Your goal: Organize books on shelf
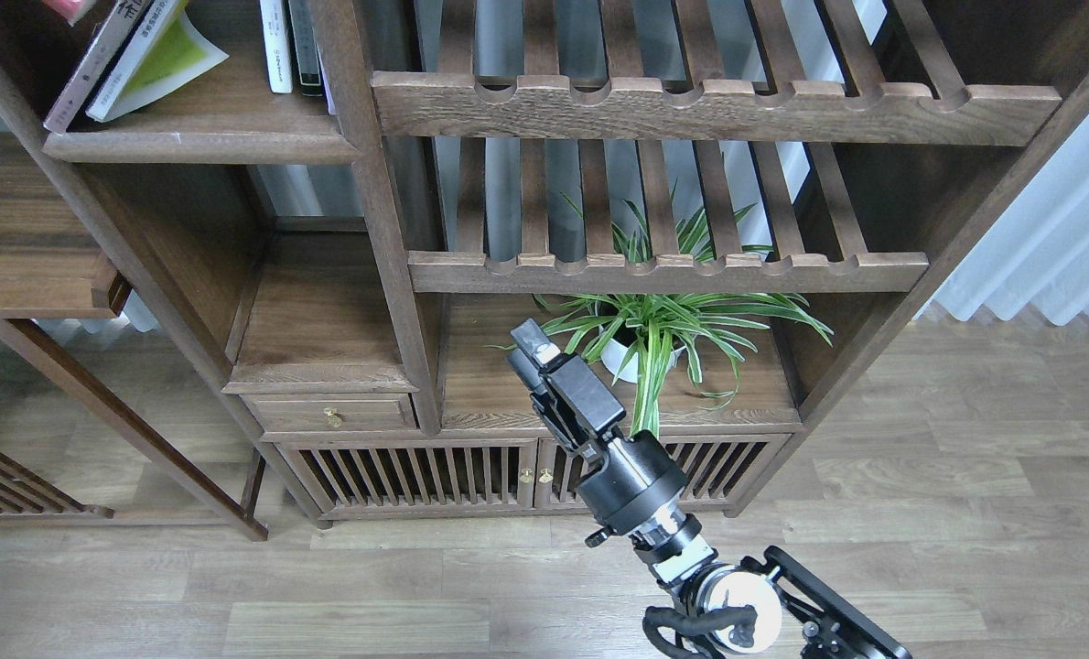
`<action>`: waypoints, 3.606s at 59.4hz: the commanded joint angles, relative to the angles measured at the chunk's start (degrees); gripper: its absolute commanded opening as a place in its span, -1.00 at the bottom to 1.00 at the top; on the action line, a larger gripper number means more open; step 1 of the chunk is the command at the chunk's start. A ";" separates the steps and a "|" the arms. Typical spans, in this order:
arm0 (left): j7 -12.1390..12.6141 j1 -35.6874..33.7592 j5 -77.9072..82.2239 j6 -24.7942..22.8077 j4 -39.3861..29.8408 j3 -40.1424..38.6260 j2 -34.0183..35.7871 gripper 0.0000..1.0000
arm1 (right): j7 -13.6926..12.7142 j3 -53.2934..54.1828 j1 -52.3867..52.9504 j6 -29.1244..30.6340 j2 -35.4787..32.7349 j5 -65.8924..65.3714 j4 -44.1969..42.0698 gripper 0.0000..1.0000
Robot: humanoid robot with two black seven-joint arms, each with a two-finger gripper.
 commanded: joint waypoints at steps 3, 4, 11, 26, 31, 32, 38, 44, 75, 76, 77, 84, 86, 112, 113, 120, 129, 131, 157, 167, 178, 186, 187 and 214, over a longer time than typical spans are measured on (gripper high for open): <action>-0.04 -0.18 6.05 -0.01 1.01 -2.21 -0.09 -1.00 | 0.10 -1.09 0.75 0.12 0.00 0.07 0.03 0.51; -0.04 -0.10 6.23 -0.01 1.01 -2.30 -0.09 -1.00 | 0.10 -1.18 0.75 0.12 0.00 0.07 0.03 0.51; -0.13 -1.23 9.39 -0.01 0.92 -2.47 -0.18 -1.00 | 0.10 -2.32 1.63 0.12 0.00 0.07 0.03 0.51; -1.88 -4.93 21.78 -0.01 0.92 -2.30 -1.67 -1.00 | 0.19 -4.96 2.16 0.03 0.00 0.07 0.64 0.51; -2.23 -5.02 25.21 -0.01 0.92 -2.21 -2.20 -1.00 | 0.27 -5.05 2.16 0.03 0.00 0.07 1.43 0.51; -2.23 -5.10 25.65 -0.01 0.92 -2.21 -2.29 -1.00 | 0.27 -5.05 2.16 0.03 0.00 0.07 1.52 0.51; -2.76 -5.98 30.22 -0.01 0.92 -2.38 -2.29 -1.00 | 0.36 -5.75 2.07 0.03 0.00 0.15 1.96 0.51; -4.08 -7.13 33.74 -0.01 0.83 -1.95 -2.29 -1.00 | 0.36 -6.89 2.16 0.12 0.00 0.07 2.23 0.51; -8.11 -11.08 46.22 7.85 3.55 1.29 -2.11 -1.00 | 0.54 -12.69 1.72 0.99 0.00 0.07 3.98 0.51; -8.21 -11.17 46.22 8.04 3.73 1.57 -2.03 -1.00 | 0.54 -12.70 1.72 1.17 0.00 0.07 3.98 0.51; -8.56 -11.34 46.22 8.39 3.99 1.92 -2.03 -1.00 | 0.54 -12.78 1.72 1.35 0.00 0.07 3.98 0.51; -10.14 -12.14 47.01 9.18 6.10 3.94 -2.03 -1.00 | 0.54 -13.40 1.72 1.79 0.00 0.07 4.16 0.52; -10.75 -12.31 47.28 9.18 6.89 4.55 -2.03 -1.00 | 0.54 -13.40 1.72 1.79 0.00 0.07 4.25 0.52; -20.25 -20.84 47.72 10.24 20.60 17.74 -1.59 -1.00 | 0.54 -13.40 1.72 2.14 0.00 0.07 4.42 0.52; -20.86 -21.45 47.72 10.58 21.39 18.70 -1.67 -1.00 | 0.54 -13.40 1.72 2.14 0.00 0.07 4.42 0.52; -24.20 -23.91 47.63 11.99 25.00 22.66 -2.11 -0.99 | 0.54 -13.40 1.81 2.14 0.00 0.07 4.42 0.52; -27.72 -25.23 47.54 12.43 28.43 26.18 -2.38 -0.99 | 0.54 -13.40 1.90 2.05 0.00 0.07 4.42 0.52; -27.81 -25.14 47.54 12.52 28.78 26.18 -2.38 -0.99 | 0.54 -13.40 1.90 2.05 0.00 0.07 4.33 0.52; -33.96 -22.16 46.84 12.26 29.66 30.93 -1.85 -0.92 | 0.45 -13.49 2.16 1.53 0.00 0.15 3.98 0.52; -34.23 -21.10 46.93 12.35 29.84 32.16 -1.94 -0.91 | 0.45 -13.49 2.16 1.53 0.00 0.24 3.98 0.52; -34.23 -19.43 46.49 12.43 29.84 32.33 -1.68 -0.55 | 0.54 -14.19 2.16 1.70 0.00 0.33 3.90 0.52; -34.23 -19.43 43.41 12.43 29.84 32.33 -1.85 -0.42 | 0.54 -14.19 2.16 1.53 0.00 0.33 3.90 0.52; -34.23 -19.43 42.80 12.43 29.84 32.33 -1.85 -0.37 | 0.54 -14.19 2.25 1.53 0.00 0.33 3.90 0.52; -36.51 -17.41 22.32 11.73 12.36 26.97 -11.42 -0.12 | 2.38 -13.84 2.25 0.74 0.00 0.42 3.98 0.52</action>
